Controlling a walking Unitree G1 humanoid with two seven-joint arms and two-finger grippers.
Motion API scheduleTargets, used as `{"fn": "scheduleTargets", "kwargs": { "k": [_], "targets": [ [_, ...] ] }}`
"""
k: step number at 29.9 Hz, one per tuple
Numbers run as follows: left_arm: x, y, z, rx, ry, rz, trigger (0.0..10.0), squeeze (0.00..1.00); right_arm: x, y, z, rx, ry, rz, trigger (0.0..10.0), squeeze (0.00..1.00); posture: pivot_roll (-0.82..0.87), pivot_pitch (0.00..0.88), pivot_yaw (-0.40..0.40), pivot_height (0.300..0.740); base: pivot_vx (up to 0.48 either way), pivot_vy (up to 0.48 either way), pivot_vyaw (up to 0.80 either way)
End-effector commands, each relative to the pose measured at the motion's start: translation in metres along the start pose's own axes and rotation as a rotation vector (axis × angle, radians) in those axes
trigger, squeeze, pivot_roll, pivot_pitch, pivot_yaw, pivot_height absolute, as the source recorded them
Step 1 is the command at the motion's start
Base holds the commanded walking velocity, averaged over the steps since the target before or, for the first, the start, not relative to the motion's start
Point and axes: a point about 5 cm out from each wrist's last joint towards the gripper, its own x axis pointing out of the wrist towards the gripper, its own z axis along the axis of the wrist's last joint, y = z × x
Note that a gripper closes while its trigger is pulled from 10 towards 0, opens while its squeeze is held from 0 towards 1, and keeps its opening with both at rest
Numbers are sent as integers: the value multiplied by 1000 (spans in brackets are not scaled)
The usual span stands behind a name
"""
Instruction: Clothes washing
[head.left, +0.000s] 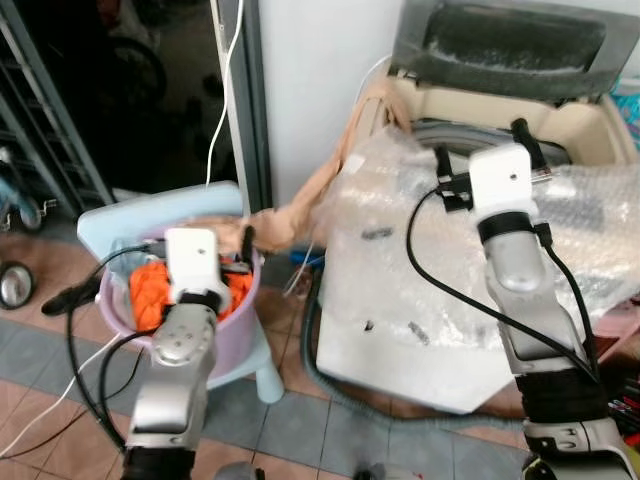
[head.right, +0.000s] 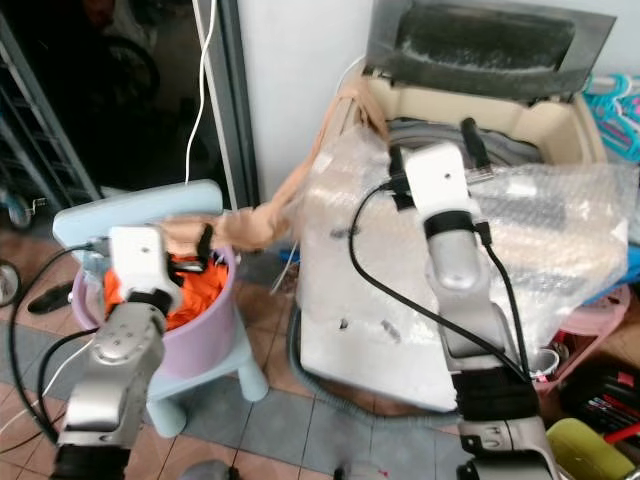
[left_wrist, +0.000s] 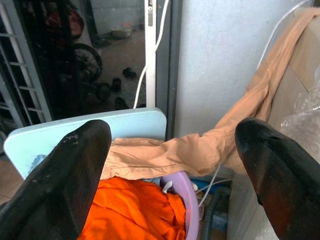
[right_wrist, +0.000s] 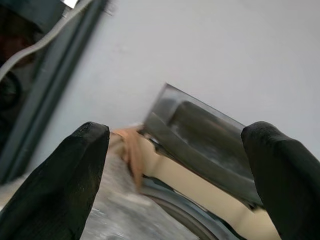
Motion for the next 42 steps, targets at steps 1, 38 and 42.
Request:
{"fn": "scheduleTargets", "kwargs": {
  "k": [1,38,42],
  "targets": [
    [2,-6,7,-9,-27,-23,10000,0,-1,2,4,-12,-16,35,10000,0,-20,0,7,740,0,0,0],
    [2,-2,3,-1,7,37,10000,0,-6,36,-3,106,12,309,10000,0,-9,0,2,740,179,0,151],
    [3,-1,3,-17,16,48,10000,0,-8,43,0,139,-2,361,10000,0,-3,0,2,740,0,0,0]
  ]
}}
